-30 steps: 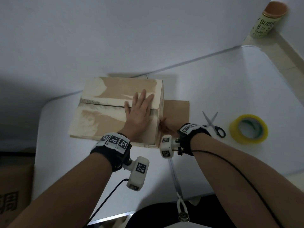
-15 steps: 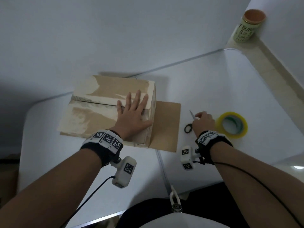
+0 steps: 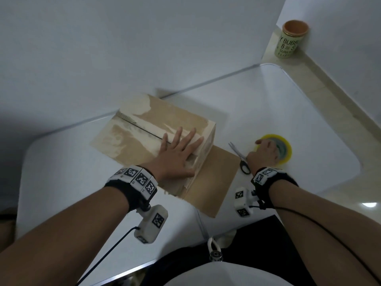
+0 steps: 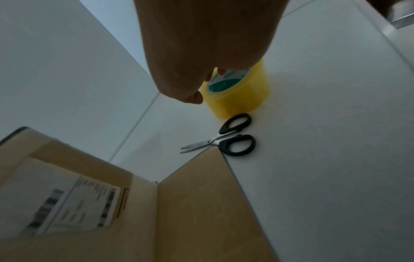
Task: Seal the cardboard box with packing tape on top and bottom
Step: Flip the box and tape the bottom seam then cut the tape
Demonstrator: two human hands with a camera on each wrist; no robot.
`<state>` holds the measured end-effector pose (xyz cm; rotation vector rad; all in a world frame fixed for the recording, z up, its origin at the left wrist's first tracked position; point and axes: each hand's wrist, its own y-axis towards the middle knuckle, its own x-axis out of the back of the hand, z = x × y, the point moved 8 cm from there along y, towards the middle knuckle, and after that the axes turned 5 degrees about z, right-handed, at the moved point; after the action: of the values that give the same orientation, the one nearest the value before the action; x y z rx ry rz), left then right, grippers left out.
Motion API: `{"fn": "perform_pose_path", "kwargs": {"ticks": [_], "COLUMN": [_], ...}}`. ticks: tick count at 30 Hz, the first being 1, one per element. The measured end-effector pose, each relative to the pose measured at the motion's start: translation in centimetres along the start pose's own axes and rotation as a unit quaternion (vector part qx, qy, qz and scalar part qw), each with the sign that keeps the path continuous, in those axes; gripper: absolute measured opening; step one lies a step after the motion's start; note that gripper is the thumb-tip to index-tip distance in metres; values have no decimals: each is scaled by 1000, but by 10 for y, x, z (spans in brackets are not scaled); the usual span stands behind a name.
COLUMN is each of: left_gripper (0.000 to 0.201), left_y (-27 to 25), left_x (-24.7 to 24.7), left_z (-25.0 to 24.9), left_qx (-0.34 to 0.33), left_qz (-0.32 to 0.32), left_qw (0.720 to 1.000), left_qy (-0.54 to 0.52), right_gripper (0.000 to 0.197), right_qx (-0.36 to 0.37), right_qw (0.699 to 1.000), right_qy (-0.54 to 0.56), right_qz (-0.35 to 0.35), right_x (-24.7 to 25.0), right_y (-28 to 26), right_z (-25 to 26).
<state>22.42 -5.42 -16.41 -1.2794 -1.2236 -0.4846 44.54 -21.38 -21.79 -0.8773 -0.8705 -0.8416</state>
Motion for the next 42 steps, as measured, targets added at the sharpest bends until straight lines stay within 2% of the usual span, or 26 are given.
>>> {"fn": "perform_pose_path", "kwargs": {"ticks": [2, 5, 6, 9, 14, 16, 18, 20, 23, 26, 29, 32, 35, 37, 38, 39, 40, 42], "left_gripper": [103, 103, 103, 102, 97, 96, 97, 100, 103, 107, 110, 109, 105, 97, 88, 75, 61, 41], "left_y": [-2, -3, -3, -2, -7, -12, -13, -12, -13, -16, -24, -42, -68, -84, -90, -96, -100, -113], "left_x": [0, 4, 5, 10, 9, 8, 8, 7, 11, 12, 4, -4, -9, -7, -3, 6, 17, 40], "left_z": [-5, -6, -6, -7, -12, -10, -7, -4, 2, 8, 9, 14, 27, 33, 37, 42, 52, 82], "left_qx": [-16, -23, -21, -11, -15, -18, -16, -12, -14, -4, 0, -18, -29, -23, -10, 11, 42, 126], "left_qz": [8, 18, 20, 18, 17, 13, 17, 26, 38, 55, 84, 89, 99, 121, 124, 107, 64, -77], "left_qw": [1000, 999, 999, 997, 995, 995, 994, 993, 992, 994, 994, 991, 987, 981, 973, 956, 931, 874], "left_qy": [-8, -30, -39, -76, -101, -102, -109, -116, -120, -92, -76, -94, -119, -147, -195, -272, -357, -463], "right_gripper": [58, 67, 62, 40, 27, 25, 24, 25, 38, 26, 29, 32, 49, 51, 51, 52, 54, 57], "right_qx": [-40, -69, -62, -9, 72, 90, 82, 85, 99, 129, 184, 232, 247, 248, 246, 246, 247, 257], "right_qw": [999, 978, 970, 962, 938, 954, 984, 992, 964, 932, 913, 907, 902, 897, 895, 893, 890, 885], "right_qy": [-26, -148, -180, -233, -310, -258, -122, 29, 226, 326, 340, 291, 234, 208, 199, 192, 185, 173], "right_qz": [16, 130, 150, 143, 141, 121, 102, 93, 94, 92, 133, 197, 267, 302, 315, 325, 335, 347], "right_x": [-2, -20, -22, -17, -12, -8, 4, 22, 55, 90, 109, 100, 77, 65, 59, 54, 49, 42], "right_y": [7, 14, 15, 19, 14, 11, 14, 19, 23, 11, -17, -47, -81, -102, -111, -119, -125, -138], "right_z": [-17, -46, -51, -53, -37, -22, -10, 9, 52, 109, 166, 207, 228, 237, 241, 246, 251, 261]}}
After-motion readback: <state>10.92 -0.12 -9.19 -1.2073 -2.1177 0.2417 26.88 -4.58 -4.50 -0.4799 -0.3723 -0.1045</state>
